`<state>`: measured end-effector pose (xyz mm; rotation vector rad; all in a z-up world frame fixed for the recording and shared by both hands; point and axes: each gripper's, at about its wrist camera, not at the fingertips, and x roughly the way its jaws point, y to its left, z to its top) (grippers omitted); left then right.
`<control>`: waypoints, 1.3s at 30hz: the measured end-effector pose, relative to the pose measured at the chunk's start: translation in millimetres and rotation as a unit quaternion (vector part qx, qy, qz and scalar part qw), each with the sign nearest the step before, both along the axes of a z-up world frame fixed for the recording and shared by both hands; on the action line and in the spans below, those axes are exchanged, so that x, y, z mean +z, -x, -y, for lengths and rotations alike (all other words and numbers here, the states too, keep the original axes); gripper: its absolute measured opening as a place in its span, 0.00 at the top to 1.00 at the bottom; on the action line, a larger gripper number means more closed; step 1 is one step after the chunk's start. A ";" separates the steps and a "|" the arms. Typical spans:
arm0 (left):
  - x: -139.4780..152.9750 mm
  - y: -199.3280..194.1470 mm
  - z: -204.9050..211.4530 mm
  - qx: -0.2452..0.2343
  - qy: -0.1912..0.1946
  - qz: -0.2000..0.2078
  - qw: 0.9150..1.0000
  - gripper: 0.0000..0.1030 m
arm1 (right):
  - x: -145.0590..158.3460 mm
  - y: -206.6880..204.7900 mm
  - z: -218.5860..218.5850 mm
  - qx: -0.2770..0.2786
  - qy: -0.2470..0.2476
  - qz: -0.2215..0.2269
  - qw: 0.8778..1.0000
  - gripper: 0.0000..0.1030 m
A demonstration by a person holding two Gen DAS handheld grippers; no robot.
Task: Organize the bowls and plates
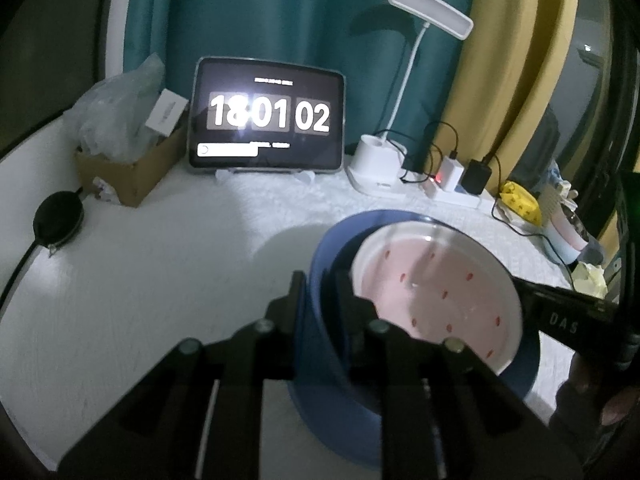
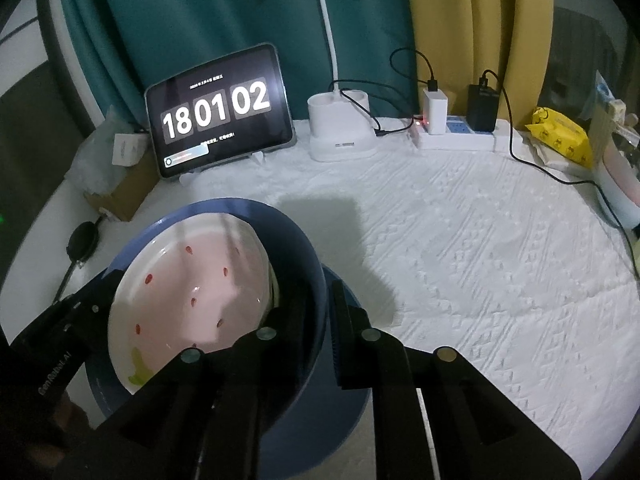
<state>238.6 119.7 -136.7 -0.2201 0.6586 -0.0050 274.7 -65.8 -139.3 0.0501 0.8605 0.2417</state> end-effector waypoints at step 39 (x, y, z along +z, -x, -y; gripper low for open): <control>37.5 60.4 56.8 0.004 -0.040 0.047 0.998 0.36 | 25.4 57.6 45.2 -0.002 0.025 0.053 0.998 0.47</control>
